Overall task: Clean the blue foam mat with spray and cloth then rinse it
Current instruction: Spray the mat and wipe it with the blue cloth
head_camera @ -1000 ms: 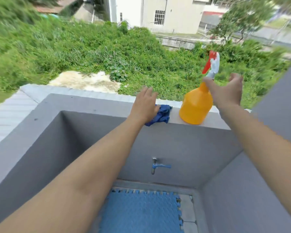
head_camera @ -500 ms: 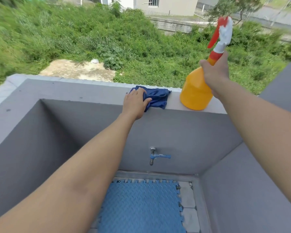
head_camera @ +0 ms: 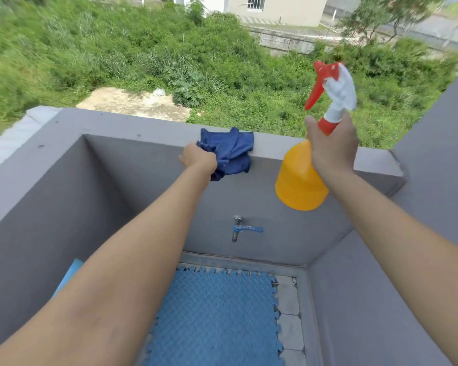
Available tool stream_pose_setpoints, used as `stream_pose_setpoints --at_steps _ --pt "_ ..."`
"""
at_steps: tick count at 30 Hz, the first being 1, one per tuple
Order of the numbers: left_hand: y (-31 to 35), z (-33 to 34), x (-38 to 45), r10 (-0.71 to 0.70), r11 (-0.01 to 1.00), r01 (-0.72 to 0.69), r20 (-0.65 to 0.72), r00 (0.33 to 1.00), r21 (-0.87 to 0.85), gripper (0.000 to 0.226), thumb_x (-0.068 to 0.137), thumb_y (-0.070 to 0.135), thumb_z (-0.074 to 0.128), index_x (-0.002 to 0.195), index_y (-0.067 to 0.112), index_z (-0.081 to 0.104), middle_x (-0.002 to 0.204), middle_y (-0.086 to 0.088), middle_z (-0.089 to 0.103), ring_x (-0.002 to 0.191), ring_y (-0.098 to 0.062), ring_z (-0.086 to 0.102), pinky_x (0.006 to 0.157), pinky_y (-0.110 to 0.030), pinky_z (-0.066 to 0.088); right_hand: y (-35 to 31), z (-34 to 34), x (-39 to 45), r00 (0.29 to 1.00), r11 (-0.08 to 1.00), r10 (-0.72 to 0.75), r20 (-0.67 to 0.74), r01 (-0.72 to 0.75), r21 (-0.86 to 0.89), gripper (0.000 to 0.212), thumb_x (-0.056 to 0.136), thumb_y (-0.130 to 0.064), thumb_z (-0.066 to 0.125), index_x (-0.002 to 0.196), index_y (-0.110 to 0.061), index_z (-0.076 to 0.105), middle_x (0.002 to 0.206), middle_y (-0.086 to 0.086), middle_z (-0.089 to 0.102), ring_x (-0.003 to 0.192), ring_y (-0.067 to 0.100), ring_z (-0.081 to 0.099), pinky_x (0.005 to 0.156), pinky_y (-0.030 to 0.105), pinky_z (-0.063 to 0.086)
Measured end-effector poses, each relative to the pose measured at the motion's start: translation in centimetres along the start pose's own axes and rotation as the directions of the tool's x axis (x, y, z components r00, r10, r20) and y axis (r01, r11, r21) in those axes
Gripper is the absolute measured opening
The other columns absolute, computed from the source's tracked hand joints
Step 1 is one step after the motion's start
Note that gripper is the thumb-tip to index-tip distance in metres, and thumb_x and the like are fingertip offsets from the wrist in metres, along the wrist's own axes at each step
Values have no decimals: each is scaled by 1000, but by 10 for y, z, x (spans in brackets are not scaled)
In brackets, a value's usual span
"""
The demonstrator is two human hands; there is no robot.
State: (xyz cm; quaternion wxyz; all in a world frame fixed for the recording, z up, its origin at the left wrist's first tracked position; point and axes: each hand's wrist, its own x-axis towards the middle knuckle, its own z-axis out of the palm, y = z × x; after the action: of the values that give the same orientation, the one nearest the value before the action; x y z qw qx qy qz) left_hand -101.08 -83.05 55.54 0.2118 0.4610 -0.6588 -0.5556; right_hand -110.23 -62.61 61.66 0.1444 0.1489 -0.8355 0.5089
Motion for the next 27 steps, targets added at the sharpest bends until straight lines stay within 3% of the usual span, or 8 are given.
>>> stream_pose_setpoints --at_steps 3,6,11,15,18,21,25,27 --pt "-6 -16 -30 -335 908 391 300 893 -151 29 94 3 44 68 15 39 63 -3 55 49 -17 51 43 -20 41 21 -6 -53 999 999 45 12 -45 -2 45 85 -50 61 107 -11 57 92 7 71 91 29 63 71 34 41" --pt "-31 -27 -48 -396 845 509 446 803 -165 29 90 2 38 67 19 42 41 3 43 30 -12 38 33 -11 31 47 -8 -101 994 997 70 84 -70 7 35 88 -46 63 101 -15 58 87 7 72 89 26 63 68 29 36" --pt "-118 -38 -57 -197 873 385 507 839 -300 30 86 -6 35 71 18 45 76 1 50 64 -13 52 58 -22 45 113 12 -171 982 995 100 162 -100 -7 36 89 -46 63 101 -12 60 85 3 70 85 21 61 63 25 37" --pt "-212 -50 -59 -95 956 221 508 856 -193 22 84 -6 49 91 14 55 83 -5 60 71 -15 60 58 -20 50 181 49 -227 976 996 91 199 -89 -17 36 89 -45 63 101 -11 60 86 4 70 86 22 60 66 26 29" --pt "-292 -53 -58 -102 943 265 583 806 -201 7 89 20 56 84 15 55 82 -5 63 74 -18 64 63 -21 52 236 83 -277 963 995 98 252 -91 -39 34 89 -42 64 94 -9 60 83 7 69 81 22 57 61 25 25" --pt "-377 -47 -44 -146 915 326 559 816 -237 26 87 28 46 97 7 59 101 -13 61 94 -25 59 80 -31 46 292 115 -323 955 995 104 276 -98 -36 33 88 -41 66 86 -8 58 76 4 65 77 23 57 59 27 27" --pt "-512 -18 -19 -123 948 243 465 877 -208 38 93 3 52 121 27 40 98 -6 63 81 -15 61 71 -26 48 376 164 -386 949 991 111 295 -82 -107 32 87 -43 66 81 -16 52 67 -5 54 73 27 54 61 32 29" --pt "-573 -6 -10 -150 926 292 477 866 -239 31 95 0 49 111 27 49 87 -5 67 74 -12 66 64 -23 54 416 188 -413 949 989 85 303 -42 -145 33 87 -44 65 79 -16 50 64 -2 54 73 31 55 60 33 29"
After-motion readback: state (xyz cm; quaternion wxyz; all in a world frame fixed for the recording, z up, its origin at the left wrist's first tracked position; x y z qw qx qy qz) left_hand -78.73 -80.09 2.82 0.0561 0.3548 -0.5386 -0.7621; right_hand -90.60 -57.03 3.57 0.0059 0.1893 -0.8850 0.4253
